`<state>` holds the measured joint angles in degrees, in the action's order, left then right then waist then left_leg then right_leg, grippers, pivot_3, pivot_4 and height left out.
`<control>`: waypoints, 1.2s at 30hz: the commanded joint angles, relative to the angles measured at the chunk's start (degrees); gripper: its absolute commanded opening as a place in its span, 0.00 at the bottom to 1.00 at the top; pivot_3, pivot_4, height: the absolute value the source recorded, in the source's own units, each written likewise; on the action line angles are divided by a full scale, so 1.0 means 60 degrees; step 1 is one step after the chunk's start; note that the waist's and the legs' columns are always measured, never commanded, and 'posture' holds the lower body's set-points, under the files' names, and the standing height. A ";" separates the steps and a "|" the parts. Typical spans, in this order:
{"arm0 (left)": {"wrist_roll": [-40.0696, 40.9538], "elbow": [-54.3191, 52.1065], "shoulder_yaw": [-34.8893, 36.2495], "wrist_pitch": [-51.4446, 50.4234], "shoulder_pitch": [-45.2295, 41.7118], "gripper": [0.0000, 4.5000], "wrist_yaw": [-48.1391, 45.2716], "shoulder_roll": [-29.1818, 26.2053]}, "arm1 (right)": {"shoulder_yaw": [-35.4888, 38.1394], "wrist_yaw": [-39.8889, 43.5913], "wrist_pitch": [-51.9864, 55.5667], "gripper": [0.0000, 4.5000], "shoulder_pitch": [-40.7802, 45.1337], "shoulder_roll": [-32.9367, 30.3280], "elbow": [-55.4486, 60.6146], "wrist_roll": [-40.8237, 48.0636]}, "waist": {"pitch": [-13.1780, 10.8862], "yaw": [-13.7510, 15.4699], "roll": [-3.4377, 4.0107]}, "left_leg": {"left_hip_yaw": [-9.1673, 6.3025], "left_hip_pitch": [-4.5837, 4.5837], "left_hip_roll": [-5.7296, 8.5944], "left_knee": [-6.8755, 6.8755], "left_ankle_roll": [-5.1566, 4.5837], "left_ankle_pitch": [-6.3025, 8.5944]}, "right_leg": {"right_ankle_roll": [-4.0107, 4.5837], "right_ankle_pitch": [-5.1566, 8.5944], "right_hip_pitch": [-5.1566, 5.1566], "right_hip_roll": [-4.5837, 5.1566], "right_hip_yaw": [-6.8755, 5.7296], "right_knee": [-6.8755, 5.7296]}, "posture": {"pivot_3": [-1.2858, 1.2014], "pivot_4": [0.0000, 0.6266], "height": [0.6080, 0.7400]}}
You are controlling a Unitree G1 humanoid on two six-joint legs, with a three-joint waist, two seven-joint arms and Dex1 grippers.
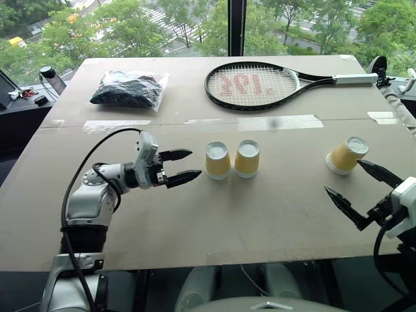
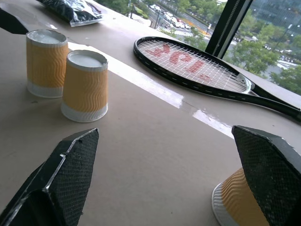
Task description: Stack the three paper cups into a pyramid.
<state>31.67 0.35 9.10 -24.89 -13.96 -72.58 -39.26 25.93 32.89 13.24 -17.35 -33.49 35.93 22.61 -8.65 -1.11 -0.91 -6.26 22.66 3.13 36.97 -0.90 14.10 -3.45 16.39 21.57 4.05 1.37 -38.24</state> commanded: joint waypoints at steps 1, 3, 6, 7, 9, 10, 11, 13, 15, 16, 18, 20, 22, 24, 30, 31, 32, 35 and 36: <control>0.1438 -0.2042 0.0614 -0.0996 0.0715 1.00 -0.0138 -0.0417 | -0.0006 -0.1390 0.0796 1.00 0.1140 -0.0257 -0.1391 -0.1152 | -0.0002 0.0068 -0.0002 | 0.0004 0.0000 0.0004 0.0000 0.0002 -0.0001 | 0.0001 0.0000 0.0000 0.0006 0.0009 0.0001 | 0.52 0.24 1.00; 0.1735 -0.2738 0.0670 -0.1172 0.0976 1.00 -0.0040 -0.0525 | -0.0170 -0.1758 0.1026 1.00 0.1803 -0.0222 -0.1896 -0.1388 | -0.0007 0.0169 0.0013 | -0.0003 0.0006 0.0004 0.0000 0.0015 -0.0008 | 0.0002 0.0001 0.0002 0.0010 0.0010 0.0006 | 0.52 0.24 1.00; 0.2265 -0.3683 0.0756 -0.1523 0.1195 1.00 0.0411 -0.0513 | -0.0443 -0.2072 0.1631 1.00 0.2747 -0.0241 -0.2441 -0.1504 | -0.0004 0.0182 0.0024 | -0.0010 0.0006 0.0002 -0.0010 0.0015 -0.0009 | 0.0004 0.0001 0.0000 0.0006 0.0007 0.0007 | 0.52 0.24 1.00; 0.2476 -0.3970 0.0815 -0.1649 0.1215 1.00 0.0653 -0.0461 | -0.0549 -0.2122 0.1908 1.00 0.3029 -0.0271 -0.2607 -0.1507 | -0.0002 0.0176 0.0026 | -0.0006 0.0006 0.0002 -0.0014 0.0017 -0.0010 | 0.0004 0.0001 0.0002 0.0006 0.0011 0.0006 | 0.52 0.24 1.00; 0.2793 -0.4438 0.0874 -0.1815 0.1308 1.00 0.0989 -0.0412 | -0.0678 -0.2264 0.2395 1.00 0.3515 -0.0245 -0.2907 -0.1488 | -0.0002 0.0111 0.0026 | -0.0001 0.0006 0.0002 -0.0018 0.0019 -0.0011 | 0.0003 0.0001 0.0003 0.0002 0.0014 0.0009 | 0.52 0.24 1.00; 0.2901 -0.4571 0.0878 -0.1872 0.1343 1.00 0.1105 -0.0408 | -0.0703 -0.2296 0.2541 1.00 0.3654 -0.0234 -0.2998 -0.1478 | -0.0002 0.0076 0.0026 | 0.0001 0.0006 0.0002 -0.0018 0.0024 -0.0014 | 0.0003 0.0001 0.0003 0.0001 0.0015 0.0010 | 0.52 0.24 1.00; 0.3013 -0.4718 0.0910 -0.1919 0.1433 1.00 0.1220 -0.0403 | -0.0757 -0.2297 0.2705 1.00 0.3840 -0.0202 -0.3093 -0.1415 | -0.0002 0.0070 0.0026 | 0.0008 0.0006 0.0003 -0.0019 0.0024 -0.0014 | 0.0003 0.0001 0.0003 0.0001 0.0016 0.0011 | 0.52 0.24 1.00; 0.3131 -0.4917 0.0970 -0.1927 0.1645 1.00 0.1357 -0.0422 | -0.0811 -0.2344 0.3142 1.00 0.4163 -0.0105 -0.3213 -0.1219 | -0.0002 0.0049 0.0027 | 0.0011 0.0006 0.0003 -0.0020 0.0024 -0.0014 | 0.0003 0.0001 0.0003 -0.0001 0.0015 0.0013 | 0.52 0.24 1.00; 0.3167 -0.5025 0.1012 -0.1876 0.1835 1.00 0.1464 -0.0463 | -0.0794 -0.2467 0.3556 1.00 0.4434 0.0008 -0.3353 -0.1120 | -0.0002 0.0029 0.0027 | 0.0014 0.0003 0.0002 -0.0022 0.0021 -0.0013 | 0.0002 0.0000 0.0003 -0.0003 0.0015 0.0013 | 0.52 0.24 1.00; 0.3186 -0.5054 0.1014 -0.1854 0.1888 1.00 0.1520 -0.0482 | -0.0774 -0.2498 0.3708 1.00 0.4524 0.0049 -0.3407 -0.1091 | -0.0002 0.0033 0.0028 | 0.0014 0.0003 0.0001 -0.0023 0.0018 -0.0010 | 0.0002 0.0000 0.0004 -0.0004 0.0015 0.0013 | 0.52 0.24 1.00; 0.3196 -0.5130 0.1019 -0.1790 0.2034 1.00 0.1593 -0.0509 | -0.0760 -0.2506 0.3988 1.00 0.4659 0.0112 -0.3513 -0.0988 | -0.0002 0.0043 0.0029 | 0.0014 0.0002 0.0001 -0.0024 0.0013 -0.0008 | 0.0003 0.0001 0.0004 -0.0007 0.0013 0.0013 | 0.52 0.24 1.00; 0.3241 -0.5271 0.1033 -0.1777 0.2153 1.00 0.1713 -0.0507 | -0.0775 -0.2504 0.4151 1.00 0.4765 0.0208 -0.3586 -0.0866 | -0.0003 0.0060 0.0029 | 0.0014 0.0002 0.0002 -0.0026 0.0009 -0.0006 | 0.0003 0.0001 0.0004 -0.0008 0.0013 0.0014 | 0.52 0.24 1.00; 0.3270 -0.5352 0.1048 -0.1758 0.2225 1.00 0.1789 -0.0522 | -0.0779 -0.2478 0.4270 1.00 0.4855 0.0281 -0.3627 -0.0762 | -0.0003 0.0061 0.0030 | 0.0015 0.0003 0.0003 -0.0026 0.0007 -0.0005 | 0.0003 0.0001 0.0003 -0.0012 0.0013 0.0017 | 0.52 0.24 1.00; 0.3290 -0.5383 0.1064 -0.1741 0.2262 1.00 0.1833 -0.0544 | -0.0802 -0.2468 0.4300 1.00 0.4903 0.0296 -0.3660 -0.0752 | -0.0004 0.0055 0.0031 | 0.0016 0.0003 0.0004 -0.0026 0.0000 0.0000 | 0.0002 0.0000 0.0003 -0.0013 0.0013 0.0019 | 0.52 0.24 1.00; 0.3414 -0.5449 0.1210 -0.1672 0.2442 1.00 0.1882 -0.0580 | -0.0867 -0.2281 0.4049 0.55 0.4925 0.0212 -0.3542 -0.0711 | -0.0004 0.0048 0.0032 | 0.0019 0.0002 0.0003 -0.0031 0.0000 0.0000 | 0.0002 0.0000 0.0007 -0.0016 0.0011 0.0019 | 0.52 0.24 1.00; 0.3454 -0.5455 0.1248 -0.1660 0.2486 1.00 0.1907 -0.0561 | -0.0882 -0.2153 0.3946 0.55 0.4936 0.0173 -0.3409 -0.0654 | -0.0004 0.0047 0.0033 | 0.0019 0.0002 0.0003 -0.0031 0.0000 0.0000 | 0.0002 0.0001 0.0007 -0.0016 0.0011 0.0018 | 0.52 0.24 1.00; 0.3507 -0.5456 0.1292 -0.1656 0.2531 1.00 0.1946 -0.0527 | -0.0894 -0.2023 0.3906 0.55 0.4950 0.0146 -0.3279 -0.0563 | -0.0005 0.0044 0.0033 | 0.0019 0.0002 0.0003 -0.0031 -0.0001 0.0000 | 0.0002 0.0000 0.0007 -0.0016 0.0010 0.0018 | 0.52 0.24 1.00; 0.3407 -0.5249 0.1533 -0.1382 0.2740 1.00 0.2210 -0.0246 | -0.1223 -0.1207 0.3842 0.55 0.5117 -0.0008 -0.2497 -0.0033 | -0.0011 0.0028 0.0044 | 0.0024 0.0002 0.0003 -0.0034 -0.0002 0.0001 | 0.0002 0.0000 0.0011 -0.0015 0.0010 0.0019 | 0.52 0.24 1.00; 0.3185 -0.5142 0.1596 -0.1128 0.2855 1.00 0.2253 -0.0151 | -0.1327 -0.0941 0.3923 0.55 0.5250 -0.0007 -0.2190 0.0277 | -0.0013 -0.0005 0.0047 | 0.0030 0.0002 0.0001 -0.0037 -0.0002 0.0001 | 0.0002 0.0000 0.0014 -0.0013 0.0010 0.0021 | 0.52 0.24 1.00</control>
<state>51.33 -30.21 16.78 -33.84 2.88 -59.53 -40.42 18.04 25.03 37.98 12.10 -32.63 18.00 21.73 -8.73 -1.14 -0.63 -6.04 22.66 3.09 36.73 -0.92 14.11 -3.44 16.39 21.67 4.00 1.44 -38.10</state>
